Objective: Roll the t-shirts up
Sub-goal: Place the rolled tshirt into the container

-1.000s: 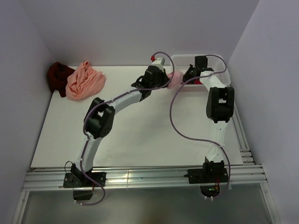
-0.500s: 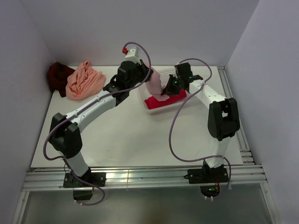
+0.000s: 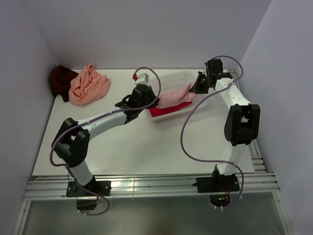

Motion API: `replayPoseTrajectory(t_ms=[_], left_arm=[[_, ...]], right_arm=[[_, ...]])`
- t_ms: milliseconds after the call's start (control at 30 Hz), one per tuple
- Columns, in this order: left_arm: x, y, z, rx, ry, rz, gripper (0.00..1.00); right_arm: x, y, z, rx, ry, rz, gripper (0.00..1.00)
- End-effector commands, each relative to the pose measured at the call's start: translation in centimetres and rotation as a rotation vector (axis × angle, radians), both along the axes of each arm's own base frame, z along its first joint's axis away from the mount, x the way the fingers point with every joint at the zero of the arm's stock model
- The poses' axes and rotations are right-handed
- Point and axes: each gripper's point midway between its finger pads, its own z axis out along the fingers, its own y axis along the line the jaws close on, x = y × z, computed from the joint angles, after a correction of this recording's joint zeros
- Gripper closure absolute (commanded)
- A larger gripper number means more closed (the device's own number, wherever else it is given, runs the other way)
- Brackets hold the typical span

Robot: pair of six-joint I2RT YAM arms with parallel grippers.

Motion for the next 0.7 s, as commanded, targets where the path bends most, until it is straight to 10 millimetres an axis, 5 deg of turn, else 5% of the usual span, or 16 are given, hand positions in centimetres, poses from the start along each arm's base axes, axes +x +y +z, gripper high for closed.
replayPoseTrajectory(t_ms=[0, 167, 433, 667], left_arm=[[-1.3, -0.7, 1.8, -0.070, -0.022, 0.023, 1.00], [-2.2, -0.5, -0.1, -0.065, 0.008, 0.051, 1.00], [-0.5, 0.2, 4.4, -0.023, -0.074, 0.093, 1.00], [2.3, 2.0, 4.6, -0.014, -0.097, 0.135, 1.00]], right_arm=[[0.2, -0.9, 1.6, -0.064, -0.047, 0.000, 1.00], [0.4, -1.2, 1.3, -0.080, -0.048, 0.006, 1.00], [2.8, 0.7, 4.2, 0.017, -0.125, 0.048, 1.00], [6.5, 2.6, 6.1, 0.109, -0.188, 0.085, 1.00]])
